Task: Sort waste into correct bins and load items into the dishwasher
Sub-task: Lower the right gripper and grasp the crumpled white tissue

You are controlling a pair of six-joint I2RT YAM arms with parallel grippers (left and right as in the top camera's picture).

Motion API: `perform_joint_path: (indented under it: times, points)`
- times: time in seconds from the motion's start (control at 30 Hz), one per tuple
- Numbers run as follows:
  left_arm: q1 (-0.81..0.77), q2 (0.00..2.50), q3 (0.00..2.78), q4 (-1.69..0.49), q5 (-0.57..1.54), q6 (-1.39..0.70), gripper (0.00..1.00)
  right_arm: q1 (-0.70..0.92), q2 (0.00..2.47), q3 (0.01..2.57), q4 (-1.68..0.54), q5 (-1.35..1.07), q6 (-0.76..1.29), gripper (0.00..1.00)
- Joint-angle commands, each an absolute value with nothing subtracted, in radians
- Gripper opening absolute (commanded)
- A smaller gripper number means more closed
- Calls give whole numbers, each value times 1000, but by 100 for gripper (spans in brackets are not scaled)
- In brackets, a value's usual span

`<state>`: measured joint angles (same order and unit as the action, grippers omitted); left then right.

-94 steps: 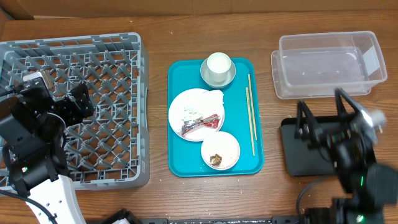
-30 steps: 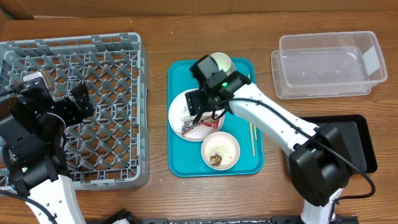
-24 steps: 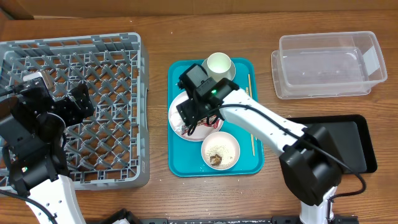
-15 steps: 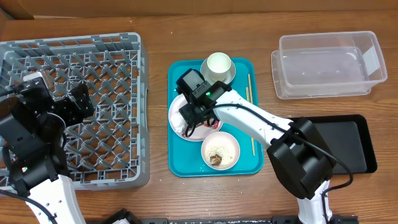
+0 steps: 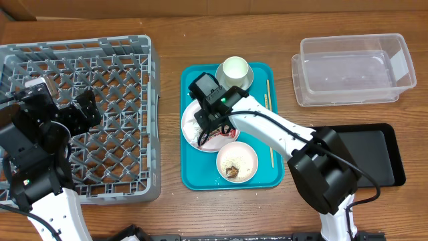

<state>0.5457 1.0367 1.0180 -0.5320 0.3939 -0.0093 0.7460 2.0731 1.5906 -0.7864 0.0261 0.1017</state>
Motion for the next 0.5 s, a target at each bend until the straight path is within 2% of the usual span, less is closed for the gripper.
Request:
perform_joint_path:
  times: [0.0,0.13,0.47]
  points:
    - [550,1043,1034,-531,411,-25,100,742,2057,1642,-791,33,133,10]
    - [550,1043,1034,-531,411,-25,100,739,2031,1674,-807,33,182,4]
    - [550,1043,1034,-531,411,-25,100,726,1918,1760,-821,80,215,4]
